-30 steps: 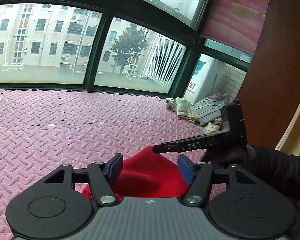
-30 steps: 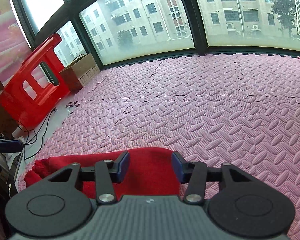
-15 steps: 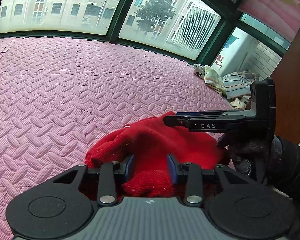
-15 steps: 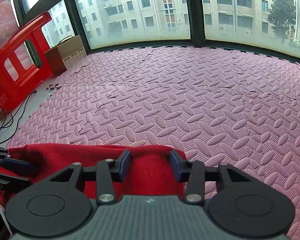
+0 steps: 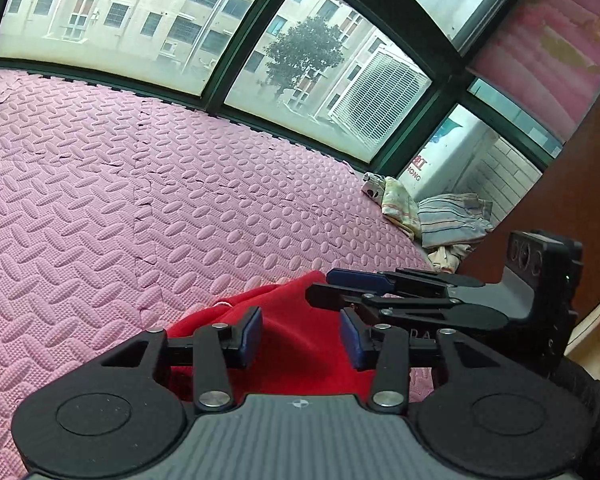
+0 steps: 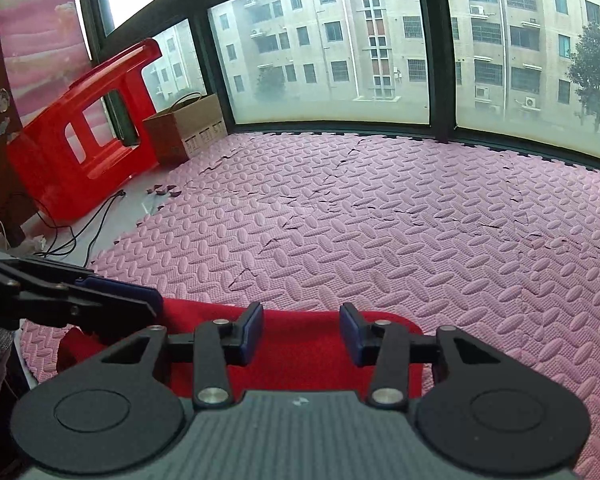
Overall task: Fold clothes
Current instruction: 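Grasp the hoodie edge with the left gripper and tuck it under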
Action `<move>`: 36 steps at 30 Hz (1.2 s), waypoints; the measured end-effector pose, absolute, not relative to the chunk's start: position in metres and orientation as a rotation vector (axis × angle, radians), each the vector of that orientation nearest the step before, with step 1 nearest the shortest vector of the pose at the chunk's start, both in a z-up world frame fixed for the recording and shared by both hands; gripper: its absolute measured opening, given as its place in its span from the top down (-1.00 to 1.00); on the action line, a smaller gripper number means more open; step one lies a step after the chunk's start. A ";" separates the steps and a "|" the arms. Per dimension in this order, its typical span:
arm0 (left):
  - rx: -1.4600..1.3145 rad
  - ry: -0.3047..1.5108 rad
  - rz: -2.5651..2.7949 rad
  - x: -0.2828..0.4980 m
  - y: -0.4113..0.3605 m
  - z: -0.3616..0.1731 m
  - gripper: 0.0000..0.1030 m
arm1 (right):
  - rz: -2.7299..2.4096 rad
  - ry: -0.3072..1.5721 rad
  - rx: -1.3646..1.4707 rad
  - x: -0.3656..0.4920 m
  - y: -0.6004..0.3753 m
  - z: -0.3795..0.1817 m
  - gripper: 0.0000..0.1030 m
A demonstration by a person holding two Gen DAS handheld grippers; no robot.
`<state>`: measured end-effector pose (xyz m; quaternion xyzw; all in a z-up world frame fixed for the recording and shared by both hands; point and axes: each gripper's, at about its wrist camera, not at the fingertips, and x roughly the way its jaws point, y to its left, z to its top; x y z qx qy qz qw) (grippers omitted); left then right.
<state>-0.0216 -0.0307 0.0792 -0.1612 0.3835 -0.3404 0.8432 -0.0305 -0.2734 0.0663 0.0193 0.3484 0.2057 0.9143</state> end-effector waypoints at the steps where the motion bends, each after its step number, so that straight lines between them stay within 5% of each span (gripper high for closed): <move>1: -0.353 0.822 -0.713 -0.018 -0.030 0.077 0.13 | 0.434 0.727 0.040 -0.031 -0.269 0.064 0.16; 36: -0.200 0.795 -0.623 -0.030 -0.042 0.058 0.27 | 0.691 0.709 -0.177 -0.114 -0.201 0.044 0.31</move>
